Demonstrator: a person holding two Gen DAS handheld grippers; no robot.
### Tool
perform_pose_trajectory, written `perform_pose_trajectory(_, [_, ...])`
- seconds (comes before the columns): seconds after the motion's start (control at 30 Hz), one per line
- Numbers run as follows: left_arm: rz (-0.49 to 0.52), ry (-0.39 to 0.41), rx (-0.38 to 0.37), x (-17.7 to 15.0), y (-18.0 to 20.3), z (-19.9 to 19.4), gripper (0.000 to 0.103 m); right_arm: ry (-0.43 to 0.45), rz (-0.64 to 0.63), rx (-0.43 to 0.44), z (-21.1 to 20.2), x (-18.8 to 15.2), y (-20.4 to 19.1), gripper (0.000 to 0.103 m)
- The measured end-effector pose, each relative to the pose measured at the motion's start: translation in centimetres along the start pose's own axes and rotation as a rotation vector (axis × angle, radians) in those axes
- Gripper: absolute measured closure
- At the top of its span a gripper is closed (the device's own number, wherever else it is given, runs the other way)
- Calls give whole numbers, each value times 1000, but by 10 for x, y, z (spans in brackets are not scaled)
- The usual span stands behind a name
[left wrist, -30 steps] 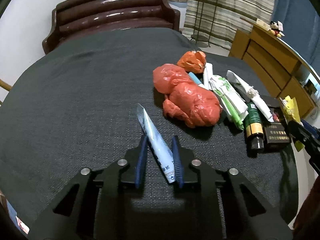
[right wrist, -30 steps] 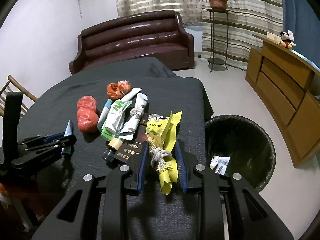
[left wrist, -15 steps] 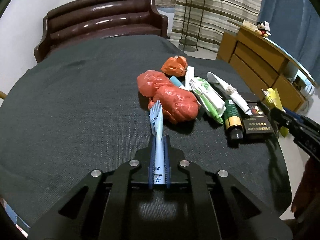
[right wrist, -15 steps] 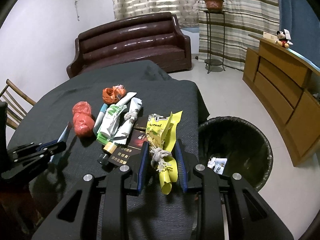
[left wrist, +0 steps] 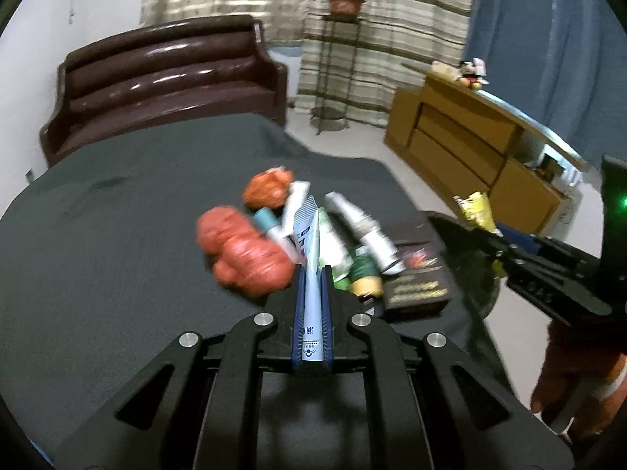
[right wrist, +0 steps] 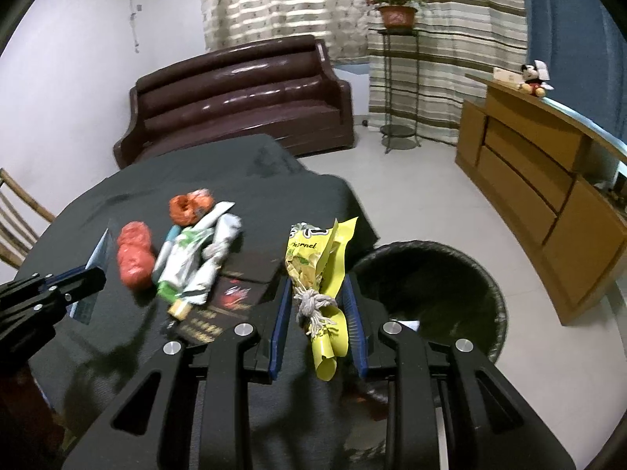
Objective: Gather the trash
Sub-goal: 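Carry both items over the black bin and open both tools to drop them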
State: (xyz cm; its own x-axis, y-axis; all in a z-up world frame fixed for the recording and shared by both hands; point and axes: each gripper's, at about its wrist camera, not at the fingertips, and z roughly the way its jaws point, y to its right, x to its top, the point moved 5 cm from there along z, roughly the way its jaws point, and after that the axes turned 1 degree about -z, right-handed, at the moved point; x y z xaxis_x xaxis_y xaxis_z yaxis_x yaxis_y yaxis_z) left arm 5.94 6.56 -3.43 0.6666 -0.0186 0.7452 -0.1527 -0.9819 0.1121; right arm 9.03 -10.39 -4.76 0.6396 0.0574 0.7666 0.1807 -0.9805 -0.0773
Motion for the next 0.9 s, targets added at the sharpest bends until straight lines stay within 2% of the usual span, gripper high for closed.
perform_pose_trajectory(0.23, [60,20,-84,22,51,29,95,17,37,-79,3,8,38,75])
perform_pose_trajectory(0.43, [114,-2,-131,33,92,62,95,7,71,-126,13,9,69,75])
perform_pose_trajectory(0.63, [161,-30,-146,35,122,89,95,-1,93,-154,22,9,89,75])
perform_pose_trajectory(0.9, [197,-79,-134,39,144,122,95,-17,124,-153,36,9,112,75])
